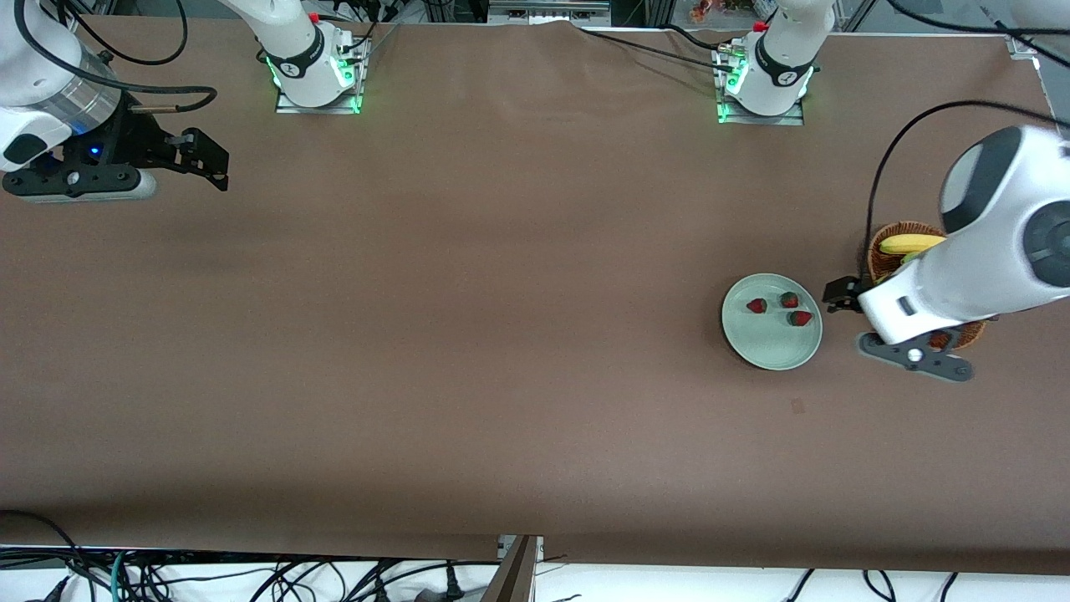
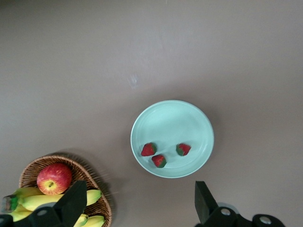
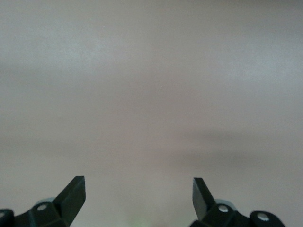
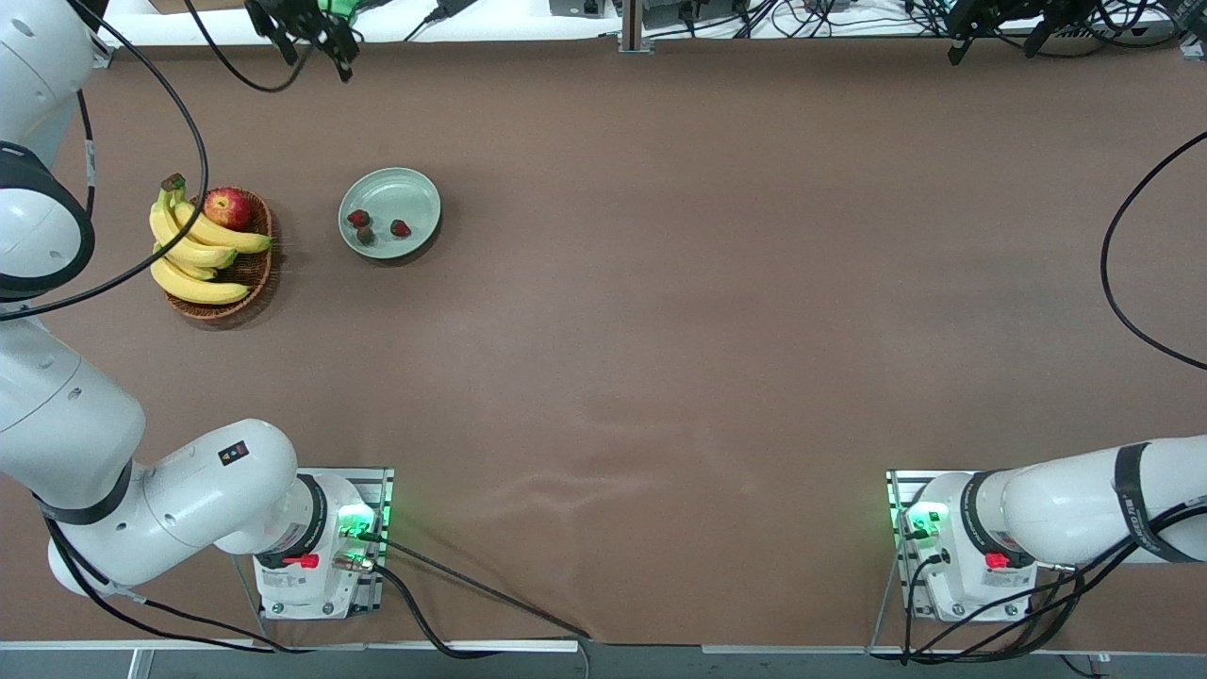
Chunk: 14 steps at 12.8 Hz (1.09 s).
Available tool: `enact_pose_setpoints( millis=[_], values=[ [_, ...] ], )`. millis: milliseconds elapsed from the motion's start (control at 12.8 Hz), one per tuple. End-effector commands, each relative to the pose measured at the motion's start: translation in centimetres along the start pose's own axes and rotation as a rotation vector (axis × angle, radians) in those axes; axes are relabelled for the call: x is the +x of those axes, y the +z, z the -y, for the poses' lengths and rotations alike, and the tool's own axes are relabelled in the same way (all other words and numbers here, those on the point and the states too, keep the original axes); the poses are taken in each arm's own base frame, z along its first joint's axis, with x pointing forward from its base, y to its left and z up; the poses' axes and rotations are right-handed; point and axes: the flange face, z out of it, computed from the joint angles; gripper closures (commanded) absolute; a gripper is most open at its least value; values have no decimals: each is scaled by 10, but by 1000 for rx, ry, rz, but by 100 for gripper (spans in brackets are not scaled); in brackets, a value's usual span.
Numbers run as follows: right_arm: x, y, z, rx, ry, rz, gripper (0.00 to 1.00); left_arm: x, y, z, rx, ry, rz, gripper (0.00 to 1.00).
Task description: Collect all strawberries into plate
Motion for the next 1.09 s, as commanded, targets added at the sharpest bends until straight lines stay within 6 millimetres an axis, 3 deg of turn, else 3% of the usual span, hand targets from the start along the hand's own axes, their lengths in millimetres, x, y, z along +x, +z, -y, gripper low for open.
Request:
enact_pose_setpoints(
  millis=[0, 156, 313, 469, 626, 1016],
  values=[
    [2, -6, 1, 1, 8, -7, 0, -9, -45, -2, -19, -49, -45, 0],
    [2, -7, 1, 1, 8, -10, 0, -28, -79, -1, -3, -135, -70, 0],
    [2, -6, 1, 1, 8, -9, 0, -42, -89, 16, -103, -234, -80, 0],
    [2, -6, 1, 1, 6, -9, 0, -67, -70, 26, -90, -290, -26, 0],
    [2, -6, 1, 1, 9, -9, 0, -98, -60, 14, -61, -306, -53, 0],
    [2, -7, 1, 7, 8, -10, 0, -119, -53, 2, -55, -300, -87, 0]
  ],
)
